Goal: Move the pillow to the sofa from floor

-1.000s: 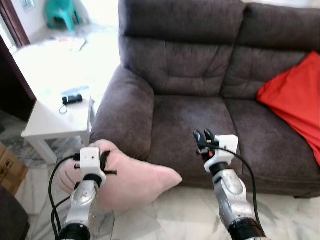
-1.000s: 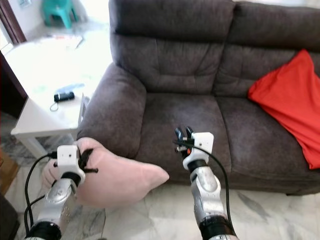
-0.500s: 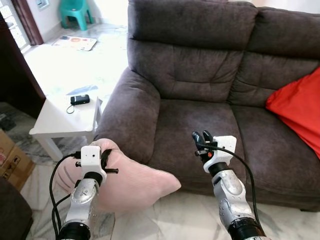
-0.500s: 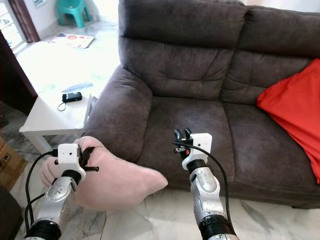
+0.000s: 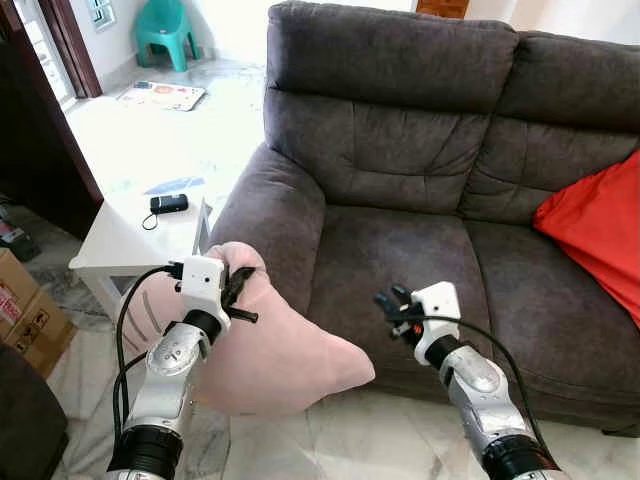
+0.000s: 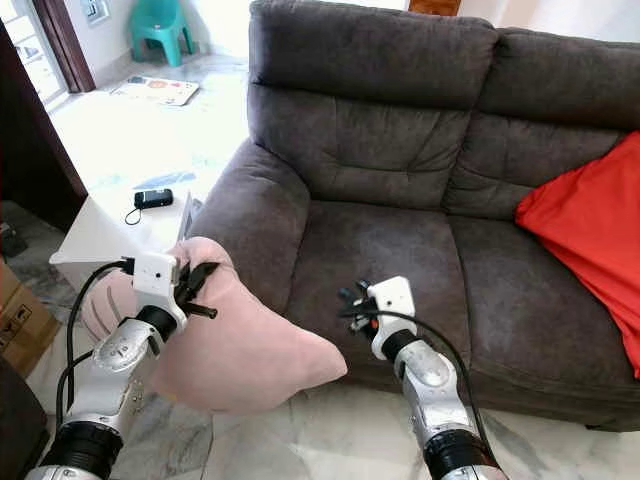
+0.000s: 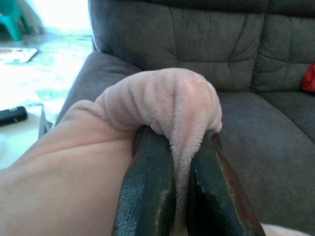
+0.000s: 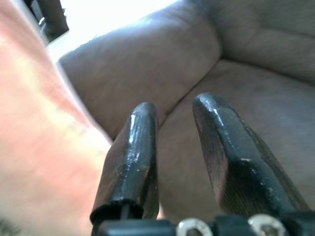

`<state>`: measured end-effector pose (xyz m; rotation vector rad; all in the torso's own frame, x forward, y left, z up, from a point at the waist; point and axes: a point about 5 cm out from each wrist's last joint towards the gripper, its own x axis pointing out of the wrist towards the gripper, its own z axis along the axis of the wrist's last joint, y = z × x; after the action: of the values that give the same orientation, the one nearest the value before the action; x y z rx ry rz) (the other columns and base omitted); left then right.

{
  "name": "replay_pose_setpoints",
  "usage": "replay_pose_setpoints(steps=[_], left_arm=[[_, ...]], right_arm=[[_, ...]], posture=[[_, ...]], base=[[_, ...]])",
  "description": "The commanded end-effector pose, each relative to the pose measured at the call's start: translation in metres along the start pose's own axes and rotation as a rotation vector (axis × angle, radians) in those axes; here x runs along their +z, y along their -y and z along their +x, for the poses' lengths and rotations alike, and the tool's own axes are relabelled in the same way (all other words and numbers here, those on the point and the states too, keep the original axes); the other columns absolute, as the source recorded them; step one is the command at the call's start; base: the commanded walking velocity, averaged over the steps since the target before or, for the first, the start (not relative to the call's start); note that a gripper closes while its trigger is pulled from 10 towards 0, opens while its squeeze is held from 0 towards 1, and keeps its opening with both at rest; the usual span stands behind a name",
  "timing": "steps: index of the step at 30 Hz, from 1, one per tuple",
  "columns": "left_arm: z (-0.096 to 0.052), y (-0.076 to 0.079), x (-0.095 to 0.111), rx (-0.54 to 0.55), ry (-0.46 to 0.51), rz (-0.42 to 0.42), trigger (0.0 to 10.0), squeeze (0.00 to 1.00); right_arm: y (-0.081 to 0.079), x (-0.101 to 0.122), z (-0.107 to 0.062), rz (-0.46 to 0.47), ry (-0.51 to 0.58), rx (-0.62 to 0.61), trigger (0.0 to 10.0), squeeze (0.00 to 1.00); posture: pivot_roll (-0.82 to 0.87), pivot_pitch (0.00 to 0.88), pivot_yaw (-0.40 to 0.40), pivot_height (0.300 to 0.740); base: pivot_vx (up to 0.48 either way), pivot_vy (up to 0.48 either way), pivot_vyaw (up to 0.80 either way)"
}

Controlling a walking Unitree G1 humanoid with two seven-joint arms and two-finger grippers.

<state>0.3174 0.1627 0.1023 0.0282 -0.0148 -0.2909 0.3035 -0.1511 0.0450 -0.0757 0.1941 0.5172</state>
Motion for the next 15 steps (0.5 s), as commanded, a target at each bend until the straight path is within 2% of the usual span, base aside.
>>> replay_pose_setpoints(steps=[1, 2, 5, 8, 10, 13, 15], left_arm=[[0.011, 0.008, 0.038, -0.068, 0.134, 0.019, 10.0, 0.00], [0.012, 0.011, 0.043, -0.088, 0.137, 0.021, 10.0, 0.00], [0.012, 0.011, 0.046, -0.094, 0.135, 0.021, 10.0, 0.00], [0.013, 0.011, 0.048, -0.097, 0.134, 0.021, 10.0, 0.00], [0.014, 0.017, 0.054, -0.131, 0.142, 0.024, 10.0, 0.00], [0.015, 0.020, 0.063, -0.160, 0.154, 0.019, 10.0, 0.00], [0.016, 0.023, 0.069, -0.190, 0.160, 0.021, 10.0, 0.00]], right_arm=[[-0.004, -0.005, -0.002, -0.073, -0.063, 0.124, 10.0, 0.00], [-0.007, -0.010, -0.005, -0.103, -0.103, 0.179, 10.0, 0.00], [-0.008, -0.013, -0.007, -0.098, -0.122, 0.207, 10.0, 0.00], [-0.014, -0.024, -0.014, -0.104, -0.197, 0.319, 10.0, 0.00], [-0.018, -0.038, -0.023, -0.217, -0.283, 0.397, 10.0, 0.00], [-0.016, -0.041, -0.023, -0.212, -0.298, 0.367, 10.0, 0.00], [-0.013, -0.040, -0.021, -0.250, -0.303, 0.319, 10.0, 0.00]], posture=[[0.12, 0.000, -0.105, 0.740], [0.13, 0.000, -0.107, 0.740], [0.13, 0.000, -0.108, 0.740], [0.12, 0.000, -0.109, 0.740], [0.12, 0.000, -0.111, 0.740], [0.13, 0.000, -0.109, 0.740], [0.13, 0.000, -0.107, 0.740]], base=[[0.000, 0.000, 0.00], [0.000, 0.000, 0.00], [0.000, 0.000, 0.00], [0.000, 0.000, 0.00], [0.000, 0.000, 0.00], [0.000, 0.000, 0.00], [0.000, 0.000, 0.00]])
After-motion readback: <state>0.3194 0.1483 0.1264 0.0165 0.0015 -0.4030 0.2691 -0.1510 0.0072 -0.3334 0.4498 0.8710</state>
